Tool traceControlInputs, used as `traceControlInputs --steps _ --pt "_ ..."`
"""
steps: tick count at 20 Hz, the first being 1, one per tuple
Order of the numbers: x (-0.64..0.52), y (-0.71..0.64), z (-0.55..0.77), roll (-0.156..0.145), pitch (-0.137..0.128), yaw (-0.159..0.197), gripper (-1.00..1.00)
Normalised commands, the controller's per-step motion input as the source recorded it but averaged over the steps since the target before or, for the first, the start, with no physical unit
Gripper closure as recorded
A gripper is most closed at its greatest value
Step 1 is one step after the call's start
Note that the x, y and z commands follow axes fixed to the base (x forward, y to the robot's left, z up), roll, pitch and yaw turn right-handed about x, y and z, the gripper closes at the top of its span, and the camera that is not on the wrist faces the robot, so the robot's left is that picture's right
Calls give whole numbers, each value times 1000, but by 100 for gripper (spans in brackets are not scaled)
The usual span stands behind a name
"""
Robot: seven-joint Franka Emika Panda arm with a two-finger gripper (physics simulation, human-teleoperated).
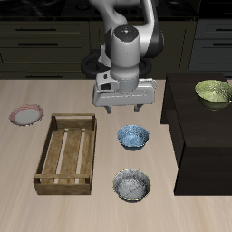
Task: Place the blue bowl on the plate
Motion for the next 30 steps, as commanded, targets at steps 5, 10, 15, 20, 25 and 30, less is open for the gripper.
traceControlInputs --steps 5,10,15,20,25,30 --pt "90 -19 -160 -23 -9 9 -100" --pt "81 -29 -115 -18 -44 17 -100" --pt "59 -15 -76 -11 -22 7 -100" --pt "23 6 -57 -6 -30 8 -100" --pt "46 4 -132 -12 -15 17 -100" --pt "68 -50 -131 -25 -30 3 -100"
